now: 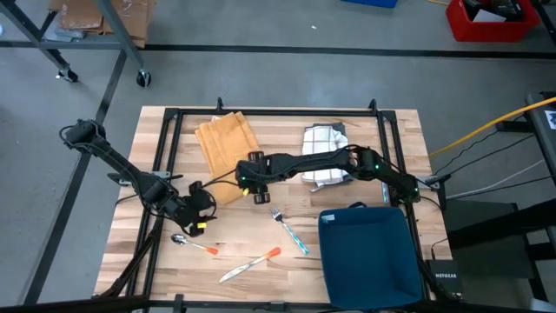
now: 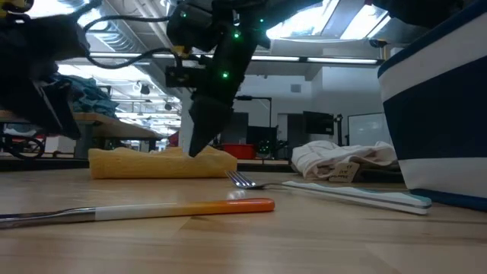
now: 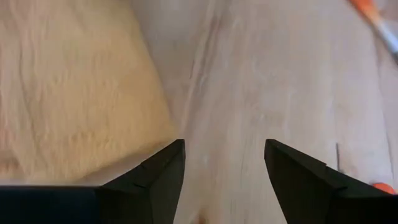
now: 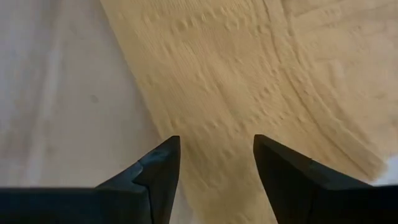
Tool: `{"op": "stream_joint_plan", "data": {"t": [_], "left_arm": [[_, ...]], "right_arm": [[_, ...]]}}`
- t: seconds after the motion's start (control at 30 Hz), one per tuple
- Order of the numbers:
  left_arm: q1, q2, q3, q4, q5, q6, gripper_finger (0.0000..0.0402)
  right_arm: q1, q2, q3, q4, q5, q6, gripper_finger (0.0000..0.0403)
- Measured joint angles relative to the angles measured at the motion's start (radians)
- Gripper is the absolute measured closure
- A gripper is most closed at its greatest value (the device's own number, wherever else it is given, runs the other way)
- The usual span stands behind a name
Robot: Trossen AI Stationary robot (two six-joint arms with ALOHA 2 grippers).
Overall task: Fold towel
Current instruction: Fold the orange towel
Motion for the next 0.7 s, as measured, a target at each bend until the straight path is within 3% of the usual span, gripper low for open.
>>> {"op": "stream_joint_plan", "data": {"t": [0.3, 0.47, 0.7], "left_arm": [[0.027, 0.047, 0.0, 0.081, -0.116, 0.249, 0.0191], [0.084, 0.15, 0.0, 0.101, -0.12, 0.287, 0.0191], [0.16, 0.329, 0.0, 0.274, -0.119, 0.392, 0.0192]], "right_arm": [[0.003, 0.0, 0.0, -0.125, 0.038, -0.036, 0.0197], [0.007, 0.001, 0.0, -0.148, 0.041, -0.067, 0.0197], [0.007, 0.008, 0.0, -0.146, 0.05, -0.092, 0.0197]]}}
